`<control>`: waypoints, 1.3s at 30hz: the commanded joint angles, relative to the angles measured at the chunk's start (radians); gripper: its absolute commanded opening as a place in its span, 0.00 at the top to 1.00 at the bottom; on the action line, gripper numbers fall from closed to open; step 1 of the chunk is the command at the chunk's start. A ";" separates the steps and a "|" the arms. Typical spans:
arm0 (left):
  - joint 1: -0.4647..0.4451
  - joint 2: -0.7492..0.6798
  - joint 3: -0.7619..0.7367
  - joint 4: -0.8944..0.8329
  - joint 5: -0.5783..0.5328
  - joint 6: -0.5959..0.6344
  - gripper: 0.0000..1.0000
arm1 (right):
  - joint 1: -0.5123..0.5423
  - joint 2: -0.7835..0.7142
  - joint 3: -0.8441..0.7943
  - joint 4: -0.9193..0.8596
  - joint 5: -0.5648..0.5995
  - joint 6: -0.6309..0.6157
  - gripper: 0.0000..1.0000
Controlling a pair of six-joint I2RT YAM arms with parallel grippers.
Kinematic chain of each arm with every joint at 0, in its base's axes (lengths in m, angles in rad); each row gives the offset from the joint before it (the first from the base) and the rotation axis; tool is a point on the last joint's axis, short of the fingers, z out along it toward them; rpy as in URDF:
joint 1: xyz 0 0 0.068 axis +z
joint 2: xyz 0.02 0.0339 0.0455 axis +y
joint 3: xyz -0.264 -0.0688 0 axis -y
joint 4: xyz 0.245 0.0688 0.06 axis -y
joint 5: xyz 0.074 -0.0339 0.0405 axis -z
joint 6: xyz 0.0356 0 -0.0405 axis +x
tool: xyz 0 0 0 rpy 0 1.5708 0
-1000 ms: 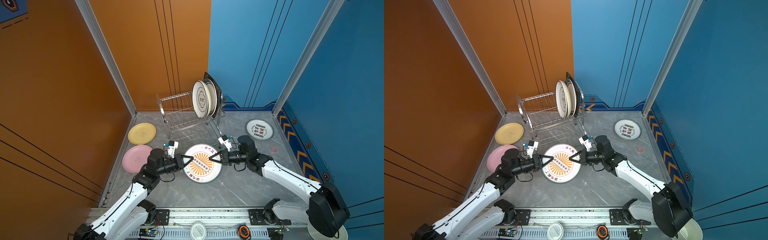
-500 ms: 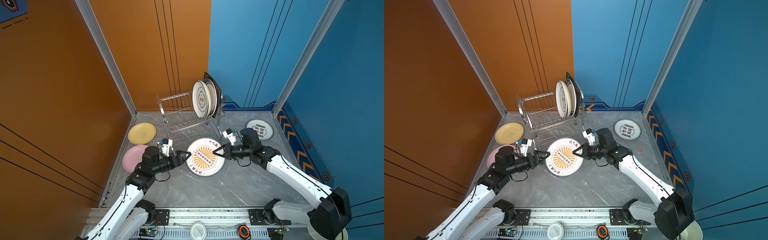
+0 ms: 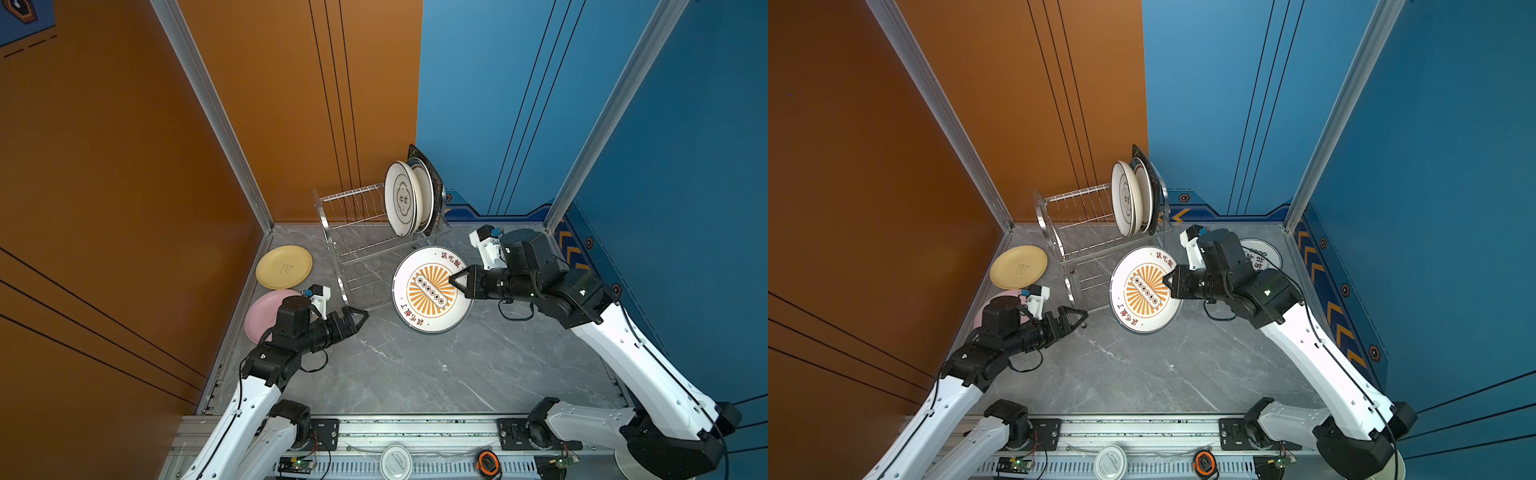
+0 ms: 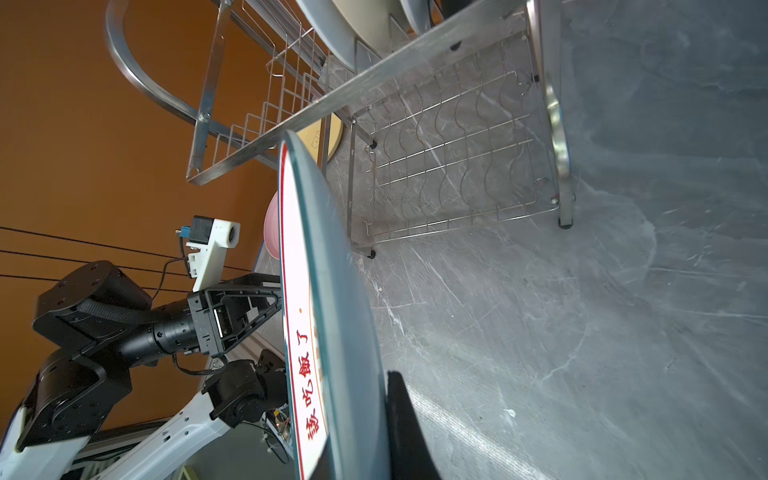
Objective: Load the plates into the dish rack
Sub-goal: 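Lift the sunburst plate upright and carry it to the rack with the right gripper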
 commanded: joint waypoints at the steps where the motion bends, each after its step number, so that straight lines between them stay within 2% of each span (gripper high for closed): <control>1: 0.010 0.006 0.036 -0.046 -0.027 0.046 0.02 | 0.059 0.040 0.130 -0.109 0.154 -0.025 1.00; 8: 0.010 -0.005 0.030 -0.065 -0.032 0.059 0.02 | 0.125 0.171 0.422 -0.138 0.320 -0.055 1.00; 14: 0.007 0.023 0.048 -0.072 -0.025 0.080 0.02 | 0.165 0.361 0.738 -0.137 0.459 -0.174 1.00; 17: 0.006 0.029 0.051 -0.079 -0.028 0.081 0.02 | 0.188 0.432 0.841 -0.102 0.551 -0.227 1.00; 23: -0.003 0.014 0.040 -0.085 -0.035 0.066 0.02 | 0.249 0.510 0.857 0.081 0.753 -0.343 1.00; 30: -0.005 0.002 0.031 -0.098 -0.042 0.061 0.02 | 0.300 0.615 0.862 0.317 0.928 -0.492 1.00; 35: -0.006 0.006 0.030 -0.100 -0.048 0.064 0.02 | 0.301 0.687 0.879 0.456 1.004 -0.591 1.00; 39: -0.005 0.009 0.030 -0.099 -0.052 0.064 0.02 | 0.297 0.762 0.939 0.503 1.037 -0.660 1.00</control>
